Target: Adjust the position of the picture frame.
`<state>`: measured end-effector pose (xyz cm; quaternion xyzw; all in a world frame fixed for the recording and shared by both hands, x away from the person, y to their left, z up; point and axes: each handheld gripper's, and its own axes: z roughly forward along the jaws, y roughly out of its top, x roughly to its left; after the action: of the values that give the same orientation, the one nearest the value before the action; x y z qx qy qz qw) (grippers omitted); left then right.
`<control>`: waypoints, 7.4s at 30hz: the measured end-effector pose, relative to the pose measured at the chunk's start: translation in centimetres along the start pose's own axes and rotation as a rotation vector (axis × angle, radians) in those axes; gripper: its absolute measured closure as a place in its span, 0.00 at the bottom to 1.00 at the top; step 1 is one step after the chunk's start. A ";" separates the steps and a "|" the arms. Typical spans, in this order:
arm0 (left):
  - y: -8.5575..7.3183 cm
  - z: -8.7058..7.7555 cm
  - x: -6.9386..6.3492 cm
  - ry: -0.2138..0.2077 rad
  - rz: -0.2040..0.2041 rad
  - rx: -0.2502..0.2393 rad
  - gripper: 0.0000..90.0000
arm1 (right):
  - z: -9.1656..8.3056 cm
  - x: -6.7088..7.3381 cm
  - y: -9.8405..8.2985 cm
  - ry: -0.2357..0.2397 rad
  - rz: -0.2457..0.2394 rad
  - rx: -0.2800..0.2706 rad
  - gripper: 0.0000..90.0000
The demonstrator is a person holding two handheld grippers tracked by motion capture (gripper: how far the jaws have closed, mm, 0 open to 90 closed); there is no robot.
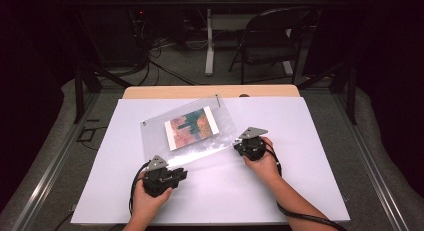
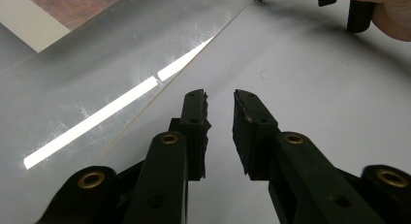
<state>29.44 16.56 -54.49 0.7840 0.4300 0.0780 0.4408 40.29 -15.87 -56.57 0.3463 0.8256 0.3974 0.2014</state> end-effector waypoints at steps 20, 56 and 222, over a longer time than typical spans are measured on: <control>-0.1 0.3 0.9 0.039 -0.033 0.086 1.00 | -1.7 1.5 0.4 0.049 -0.036 0.013 0.93; 0.6 0.8 1.8 0.067 -0.089 0.111 1.00 | -4.8 2.6 0.2 0.075 -0.013 -0.021 0.94; 1.2 6.4 -6.9 -0.194 0.105 0.104 0.93 | -11.9 -0.3 -5.4 -0.099 0.244 -0.077 0.67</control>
<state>29.12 7.17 -55.66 0.8312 0.3474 0.0023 0.4341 31.06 -24.64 -53.71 0.4555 0.7505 0.4327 0.2051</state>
